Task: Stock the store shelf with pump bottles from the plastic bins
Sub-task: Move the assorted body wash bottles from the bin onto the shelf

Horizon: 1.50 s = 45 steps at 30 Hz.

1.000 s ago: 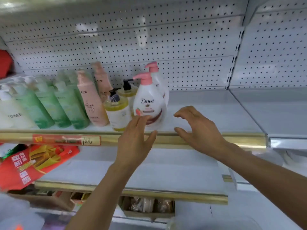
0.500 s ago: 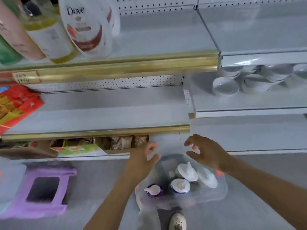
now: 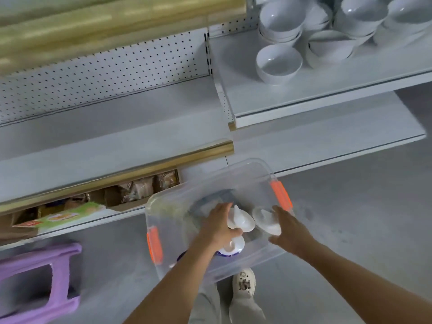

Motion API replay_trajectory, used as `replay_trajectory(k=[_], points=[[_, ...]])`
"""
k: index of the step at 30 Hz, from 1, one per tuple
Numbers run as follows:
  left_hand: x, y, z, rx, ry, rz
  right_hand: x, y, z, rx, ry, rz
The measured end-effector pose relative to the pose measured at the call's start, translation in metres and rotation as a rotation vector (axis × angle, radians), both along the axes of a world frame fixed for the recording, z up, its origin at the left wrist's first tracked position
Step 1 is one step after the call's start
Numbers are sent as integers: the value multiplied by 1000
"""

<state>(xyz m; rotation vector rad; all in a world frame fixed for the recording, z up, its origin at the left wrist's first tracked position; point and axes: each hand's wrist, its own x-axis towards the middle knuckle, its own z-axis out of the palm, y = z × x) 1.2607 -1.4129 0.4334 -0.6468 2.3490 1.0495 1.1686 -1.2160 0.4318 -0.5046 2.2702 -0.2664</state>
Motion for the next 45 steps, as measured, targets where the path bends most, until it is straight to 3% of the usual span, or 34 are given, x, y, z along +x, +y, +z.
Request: replay_trajectory(k=[9,18,27,30,35,42,45], points=[[-24,4,-50,49,-94,20,9,-15,-39,-253,70,-368],[-36,5,-54,-107,94,-91,-1,-23,-46,-294,75,-556],[-36,-7,-44,-168,61,-191,-3,-25,-37,-256,90,-488],[-30,-19,-19,-188,116,-114,-3,-21,-14,-294,85,-452],[-11,-48,40,-32,201,156,-18,-30,48,-450,64,-400],[8,-67,134,260,488,556,-46,-64,153,-698,9,-339],[15,-78,178,265,587,611,-53,-79,201,-816,-3,-284]])
